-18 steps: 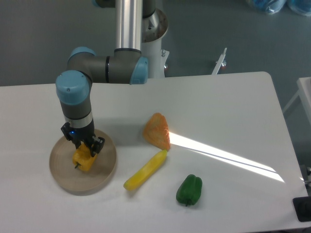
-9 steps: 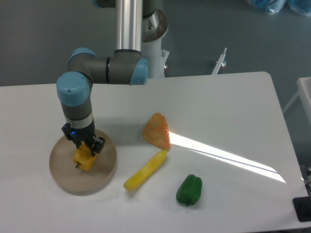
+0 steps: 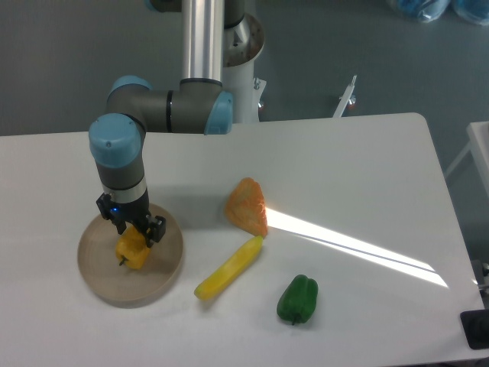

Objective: Place the yellow pepper on the plate

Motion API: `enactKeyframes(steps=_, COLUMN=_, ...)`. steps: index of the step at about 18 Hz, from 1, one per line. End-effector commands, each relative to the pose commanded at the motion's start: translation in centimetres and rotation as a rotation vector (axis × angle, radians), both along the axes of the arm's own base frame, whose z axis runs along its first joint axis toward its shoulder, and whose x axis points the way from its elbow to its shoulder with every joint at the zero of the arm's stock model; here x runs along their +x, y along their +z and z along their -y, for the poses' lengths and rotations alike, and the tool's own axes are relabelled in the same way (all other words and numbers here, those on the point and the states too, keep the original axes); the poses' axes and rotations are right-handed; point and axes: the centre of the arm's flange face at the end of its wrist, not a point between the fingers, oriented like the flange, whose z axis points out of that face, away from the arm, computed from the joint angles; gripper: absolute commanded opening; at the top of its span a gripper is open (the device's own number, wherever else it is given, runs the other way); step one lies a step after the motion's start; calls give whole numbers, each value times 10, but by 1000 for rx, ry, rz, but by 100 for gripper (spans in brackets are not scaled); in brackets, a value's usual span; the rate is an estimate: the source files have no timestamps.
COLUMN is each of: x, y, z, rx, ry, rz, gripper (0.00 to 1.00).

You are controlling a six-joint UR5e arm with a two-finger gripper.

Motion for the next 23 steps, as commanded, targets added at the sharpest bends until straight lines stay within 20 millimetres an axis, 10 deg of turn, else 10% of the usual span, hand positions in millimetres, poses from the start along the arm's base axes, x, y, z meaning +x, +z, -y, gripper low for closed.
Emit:
enactKeyframes(steps=6, x=-23, y=53, z=13, rx=76, ry=36, rz=-19, gripper=100)
enactKeyframes(steps=17, x=-226, y=115, z=76, rx=127, ry=68, rz=-152, gripper=100)
enactKeyframes(steps=23, x=-308, y=115, z=105, rx=97, ry=-105, rz=-242, gripper=100)
